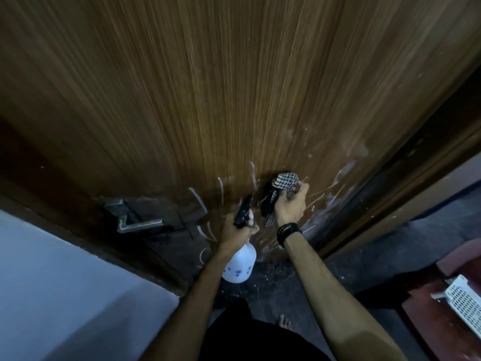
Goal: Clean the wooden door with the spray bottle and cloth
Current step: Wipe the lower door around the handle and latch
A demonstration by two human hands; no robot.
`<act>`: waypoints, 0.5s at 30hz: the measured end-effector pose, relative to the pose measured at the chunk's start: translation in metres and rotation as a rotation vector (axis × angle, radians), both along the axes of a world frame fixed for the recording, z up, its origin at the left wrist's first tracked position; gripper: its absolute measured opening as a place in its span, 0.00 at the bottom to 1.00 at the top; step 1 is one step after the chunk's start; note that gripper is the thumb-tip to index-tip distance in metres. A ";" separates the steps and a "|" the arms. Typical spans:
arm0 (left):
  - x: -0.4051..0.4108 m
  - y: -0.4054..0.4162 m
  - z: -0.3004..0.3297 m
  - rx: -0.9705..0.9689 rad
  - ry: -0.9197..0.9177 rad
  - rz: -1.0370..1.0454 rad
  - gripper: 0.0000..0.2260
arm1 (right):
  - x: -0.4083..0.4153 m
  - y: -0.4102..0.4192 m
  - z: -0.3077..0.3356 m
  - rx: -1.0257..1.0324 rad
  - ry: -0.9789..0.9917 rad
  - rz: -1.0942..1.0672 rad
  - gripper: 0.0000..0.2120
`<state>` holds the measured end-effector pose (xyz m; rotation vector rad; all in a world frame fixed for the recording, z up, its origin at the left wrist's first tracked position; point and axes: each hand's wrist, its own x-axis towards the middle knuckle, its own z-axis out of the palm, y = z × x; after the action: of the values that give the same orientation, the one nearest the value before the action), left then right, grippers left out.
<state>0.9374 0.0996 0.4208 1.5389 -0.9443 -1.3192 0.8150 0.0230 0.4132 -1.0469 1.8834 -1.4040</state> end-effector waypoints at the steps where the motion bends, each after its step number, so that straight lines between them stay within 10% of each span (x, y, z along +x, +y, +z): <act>1: 0.000 0.000 0.002 -0.001 0.008 0.016 0.15 | -0.001 0.000 0.002 0.020 0.017 0.003 0.12; 15: 0.011 0.005 0.011 -0.033 -0.089 0.147 0.12 | 0.014 0.003 -0.012 -0.099 -0.098 0.180 0.21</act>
<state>0.9485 0.1042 0.4323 1.6210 -0.8854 -1.1345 0.8294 0.0261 0.4010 -1.1430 1.6214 -1.4286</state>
